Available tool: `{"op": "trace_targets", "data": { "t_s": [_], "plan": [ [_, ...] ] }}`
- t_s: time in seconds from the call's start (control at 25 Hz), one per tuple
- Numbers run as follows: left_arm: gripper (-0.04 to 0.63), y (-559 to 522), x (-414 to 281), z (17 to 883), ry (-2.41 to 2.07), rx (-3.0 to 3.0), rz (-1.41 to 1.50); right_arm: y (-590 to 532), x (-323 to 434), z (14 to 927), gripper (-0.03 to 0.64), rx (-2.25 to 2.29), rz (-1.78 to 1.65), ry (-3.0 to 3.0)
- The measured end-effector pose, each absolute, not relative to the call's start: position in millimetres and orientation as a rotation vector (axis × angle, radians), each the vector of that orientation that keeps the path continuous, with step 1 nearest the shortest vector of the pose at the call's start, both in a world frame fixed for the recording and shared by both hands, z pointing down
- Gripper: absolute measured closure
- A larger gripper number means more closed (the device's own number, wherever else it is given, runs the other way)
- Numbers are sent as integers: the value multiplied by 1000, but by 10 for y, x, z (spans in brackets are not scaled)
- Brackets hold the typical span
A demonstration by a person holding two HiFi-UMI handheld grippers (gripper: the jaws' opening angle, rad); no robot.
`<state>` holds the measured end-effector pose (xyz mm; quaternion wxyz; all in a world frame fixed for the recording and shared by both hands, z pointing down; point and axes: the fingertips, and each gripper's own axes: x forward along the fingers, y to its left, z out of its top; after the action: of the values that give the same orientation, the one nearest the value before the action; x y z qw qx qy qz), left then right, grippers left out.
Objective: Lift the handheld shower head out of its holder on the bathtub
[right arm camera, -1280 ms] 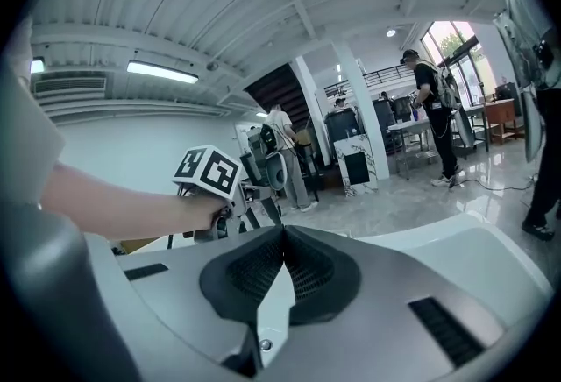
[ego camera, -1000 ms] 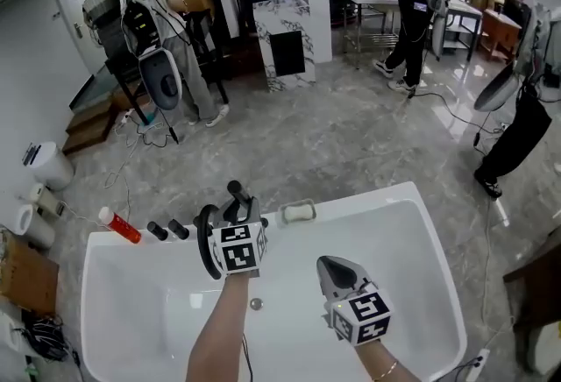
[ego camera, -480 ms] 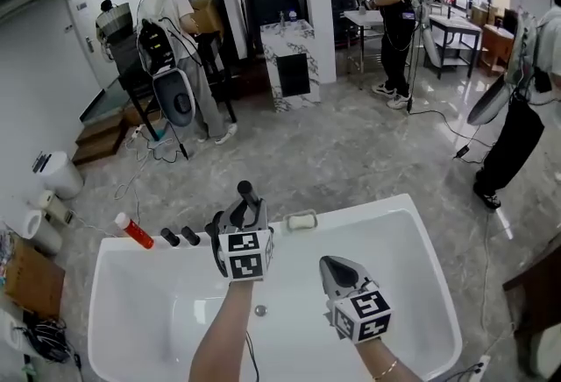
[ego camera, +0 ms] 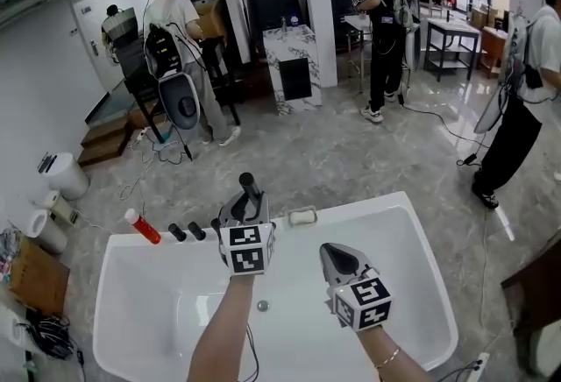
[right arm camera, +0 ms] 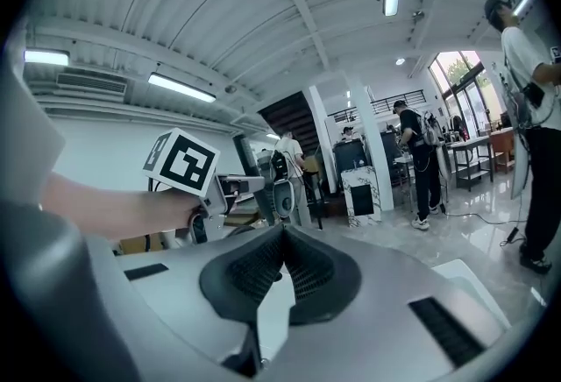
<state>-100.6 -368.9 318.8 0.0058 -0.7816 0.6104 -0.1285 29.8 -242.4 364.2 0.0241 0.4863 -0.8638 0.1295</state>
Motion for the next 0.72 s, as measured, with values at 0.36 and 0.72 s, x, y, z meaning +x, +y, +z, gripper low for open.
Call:
{"op": "trace_targets", "data": {
  "t_s": [0.36,0.72],
  "plan": [
    [451,-3349,-929,2981,1884,-2425,-394,-2135,309,3406,611,1488,354,-2690],
    [451,-3138,-908,2847,1881,-2421,-403,-1899,305,3226,611,1452,317,-2695]
  ]
}}
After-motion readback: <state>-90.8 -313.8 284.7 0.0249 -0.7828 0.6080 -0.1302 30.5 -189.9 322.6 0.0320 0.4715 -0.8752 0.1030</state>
